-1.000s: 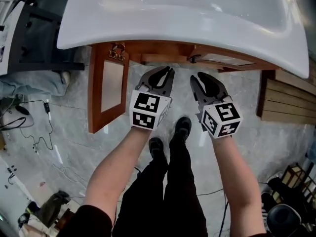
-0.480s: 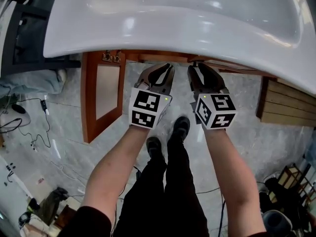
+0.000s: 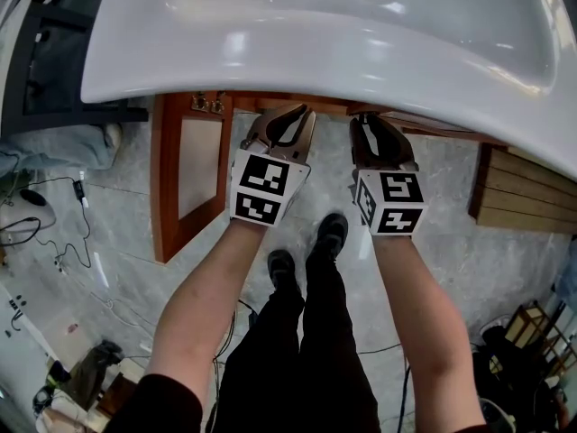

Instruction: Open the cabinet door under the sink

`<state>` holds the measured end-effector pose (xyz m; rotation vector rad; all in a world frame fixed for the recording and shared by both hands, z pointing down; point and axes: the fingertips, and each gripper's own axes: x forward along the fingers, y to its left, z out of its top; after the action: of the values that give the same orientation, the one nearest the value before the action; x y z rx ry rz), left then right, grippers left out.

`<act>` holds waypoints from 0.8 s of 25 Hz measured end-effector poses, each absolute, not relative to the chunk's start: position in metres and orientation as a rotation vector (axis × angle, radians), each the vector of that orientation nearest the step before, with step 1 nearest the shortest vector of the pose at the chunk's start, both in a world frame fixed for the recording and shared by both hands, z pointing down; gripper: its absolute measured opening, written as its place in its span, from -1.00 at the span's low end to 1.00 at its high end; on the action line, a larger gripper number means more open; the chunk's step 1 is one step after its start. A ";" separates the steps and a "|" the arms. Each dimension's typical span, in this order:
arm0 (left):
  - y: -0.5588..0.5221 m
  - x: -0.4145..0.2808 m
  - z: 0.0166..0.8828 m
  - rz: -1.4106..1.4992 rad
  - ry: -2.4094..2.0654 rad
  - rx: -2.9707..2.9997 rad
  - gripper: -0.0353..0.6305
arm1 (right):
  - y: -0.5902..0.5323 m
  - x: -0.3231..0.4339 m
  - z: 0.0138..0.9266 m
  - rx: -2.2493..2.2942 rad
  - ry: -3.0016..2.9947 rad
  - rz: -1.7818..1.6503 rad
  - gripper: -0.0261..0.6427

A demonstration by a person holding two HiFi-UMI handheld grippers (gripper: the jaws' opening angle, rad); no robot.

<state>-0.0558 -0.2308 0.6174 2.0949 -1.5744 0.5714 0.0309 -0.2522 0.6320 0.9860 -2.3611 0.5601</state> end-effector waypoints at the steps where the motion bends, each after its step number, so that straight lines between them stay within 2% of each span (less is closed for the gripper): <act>1: -0.231 -0.057 0.617 0.570 -1.574 2.100 -0.76 | -0.252 0.031 0.632 0.989 -2.357 0.549 -0.58; 7: -0.222 -0.056 0.612 0.581 -1.548 2.148 -0.76 | -0.245 0.031 0.629 0.973 -2.362 0.503 -0.64; 14: -0.216 -0.024 0.589 0.587 -1.421 2.341 -0.75 | -0.223 0.041 0.627 0.909 -2.360 0.455 -0.65; 18: -0.216 0.004 0.578 0.581 -1.304 2.460 -0.57 | -0.216 0.045 0.627 0.882 -2.366 0.456 -0.65; 20: -0.218 0.015 0.575 0.577 -1.261 2.500 -0.55 | -0.214 0.047 0.627 0.879 -2.368 0.459 -0.65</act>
<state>0.0154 -0.2183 0.5746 2.4996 -1.2615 0.5766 0.0470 -0.2144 0.6270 0.8789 -2.3682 0.4589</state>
